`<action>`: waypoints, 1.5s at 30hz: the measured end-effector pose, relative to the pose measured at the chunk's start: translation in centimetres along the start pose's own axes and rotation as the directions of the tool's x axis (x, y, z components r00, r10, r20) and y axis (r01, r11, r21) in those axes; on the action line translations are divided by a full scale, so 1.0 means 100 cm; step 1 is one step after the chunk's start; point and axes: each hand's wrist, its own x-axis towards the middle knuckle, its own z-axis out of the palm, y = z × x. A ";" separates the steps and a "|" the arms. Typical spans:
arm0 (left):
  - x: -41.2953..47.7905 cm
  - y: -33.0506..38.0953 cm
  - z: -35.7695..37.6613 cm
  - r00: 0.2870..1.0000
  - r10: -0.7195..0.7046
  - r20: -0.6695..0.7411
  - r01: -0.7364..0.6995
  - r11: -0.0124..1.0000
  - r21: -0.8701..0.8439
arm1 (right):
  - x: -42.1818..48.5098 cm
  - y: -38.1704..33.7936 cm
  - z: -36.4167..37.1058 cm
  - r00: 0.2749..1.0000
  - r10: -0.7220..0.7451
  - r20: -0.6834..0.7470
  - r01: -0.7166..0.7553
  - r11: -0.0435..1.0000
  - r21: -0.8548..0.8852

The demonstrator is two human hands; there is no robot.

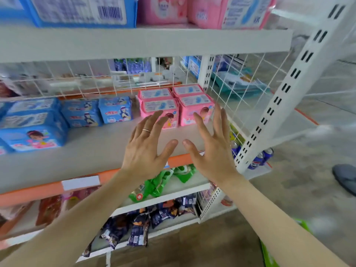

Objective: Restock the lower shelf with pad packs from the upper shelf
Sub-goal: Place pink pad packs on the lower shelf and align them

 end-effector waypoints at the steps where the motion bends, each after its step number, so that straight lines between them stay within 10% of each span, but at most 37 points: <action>1: -0.004 0.008 -0.004 1.000 -0.021 -0.015 0.022 0.999 0.024 | -0.002 -0.001 -0.005 0.999 -0.039 -0.007 0.039 0.999 -0.001; 15: -0.066 0.066 -0.096 0.960 -0.173 -0.219 0.236 0.922 0.308 | 0.004 -0.035 -0.047 0.921 -0.375 -0.103 0.388 0.900 0.199; 32: -0.012 0.021 -0.231 0.883 0.120 -0.454 0.013 0.960 0.279 | 0.113 -0.158 -0.077 0.773 -0.494 -0.398 0.593 0.786 0.175; 45: -0.040 -0.092 -0.326 0.794 0.127 -0.594 -0.005 0.979 0.203 | 0.274 -0.332 -0.039 0.980 -0.172 -0.103 0.191 0.957 0.217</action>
